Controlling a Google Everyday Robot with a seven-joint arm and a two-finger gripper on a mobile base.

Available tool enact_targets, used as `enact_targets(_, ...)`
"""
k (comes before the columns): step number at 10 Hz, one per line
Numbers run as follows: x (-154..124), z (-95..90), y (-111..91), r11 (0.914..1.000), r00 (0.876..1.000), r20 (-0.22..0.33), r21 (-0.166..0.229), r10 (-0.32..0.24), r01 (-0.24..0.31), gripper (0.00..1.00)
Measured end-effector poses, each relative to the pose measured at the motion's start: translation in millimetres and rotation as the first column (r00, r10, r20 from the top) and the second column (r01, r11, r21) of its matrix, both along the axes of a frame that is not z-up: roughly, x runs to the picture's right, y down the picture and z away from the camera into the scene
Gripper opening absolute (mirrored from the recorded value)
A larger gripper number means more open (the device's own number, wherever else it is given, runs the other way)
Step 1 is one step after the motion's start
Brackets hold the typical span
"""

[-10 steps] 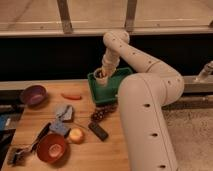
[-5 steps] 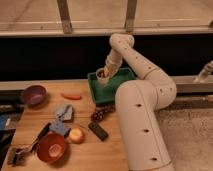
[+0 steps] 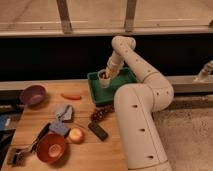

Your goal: Stack cups into tray

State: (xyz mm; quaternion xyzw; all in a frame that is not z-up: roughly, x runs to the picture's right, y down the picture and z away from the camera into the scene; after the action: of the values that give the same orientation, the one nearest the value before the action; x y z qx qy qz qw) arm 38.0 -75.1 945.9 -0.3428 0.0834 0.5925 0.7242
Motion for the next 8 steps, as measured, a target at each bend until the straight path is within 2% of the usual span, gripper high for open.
enact_targets(3, -3, -0.1, 0, 1.0000, 1.000, 0.002, 0.005, -0.002, 0.002, 0.04)
enact_targets(4, -2, -1.8, -1, 0.9997, 1.000, 0.000, 0.022, 0.006, -0.006, 0.04)
enact_targets(5, 4, -4.9, 0, 0.9991, 1.000, -0.008, 0.038, 0.016, -0.016, 0.04)
enact_targets(8, 21, -8.2, 9, 0.9991, 0.999, -0.045, 0.034, 0.026, -0.025, 0.04)
